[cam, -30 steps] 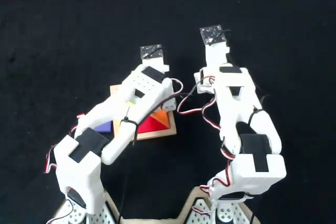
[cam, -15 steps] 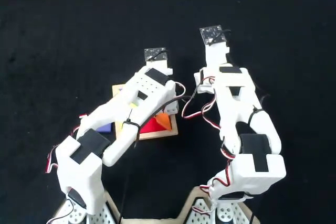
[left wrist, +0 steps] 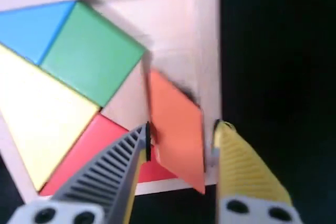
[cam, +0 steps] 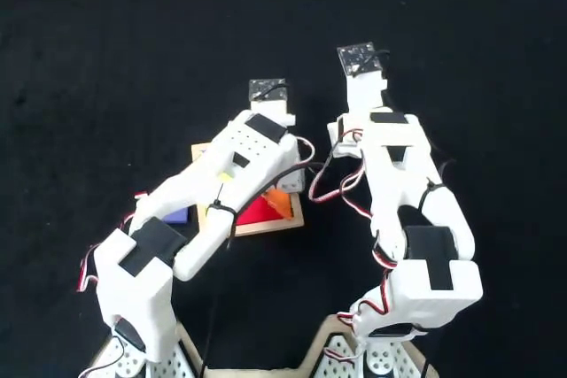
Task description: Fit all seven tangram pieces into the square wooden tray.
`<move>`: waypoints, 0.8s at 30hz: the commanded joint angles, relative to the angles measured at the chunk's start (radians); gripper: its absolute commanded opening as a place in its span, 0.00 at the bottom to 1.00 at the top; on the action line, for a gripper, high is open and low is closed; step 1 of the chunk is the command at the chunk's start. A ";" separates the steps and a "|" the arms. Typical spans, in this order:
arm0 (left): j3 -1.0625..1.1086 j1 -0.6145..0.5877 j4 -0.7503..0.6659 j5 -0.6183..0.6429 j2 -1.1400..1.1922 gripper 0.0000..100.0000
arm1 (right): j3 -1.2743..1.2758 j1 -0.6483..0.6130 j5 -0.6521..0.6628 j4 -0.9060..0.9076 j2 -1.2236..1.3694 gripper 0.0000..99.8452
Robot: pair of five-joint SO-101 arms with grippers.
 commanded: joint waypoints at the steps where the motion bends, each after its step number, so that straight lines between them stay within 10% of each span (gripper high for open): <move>1: -0.084 -0.033 -0.011 -0.012 -0.066 0.24 | -0.044 0.018 -0.009 -0.012 -0.058 0.01; 15: -0.125 -0.024 0.163 -0.008 -0.107 0.31 | -0.044 0.038 -0.014 -0.011 -0.068 0.01; 24: 0.018 -0.163 0.296 -0.063 -0.529 0.31 | 0.028 0.026 -0.008 0.130 -0.300 0.01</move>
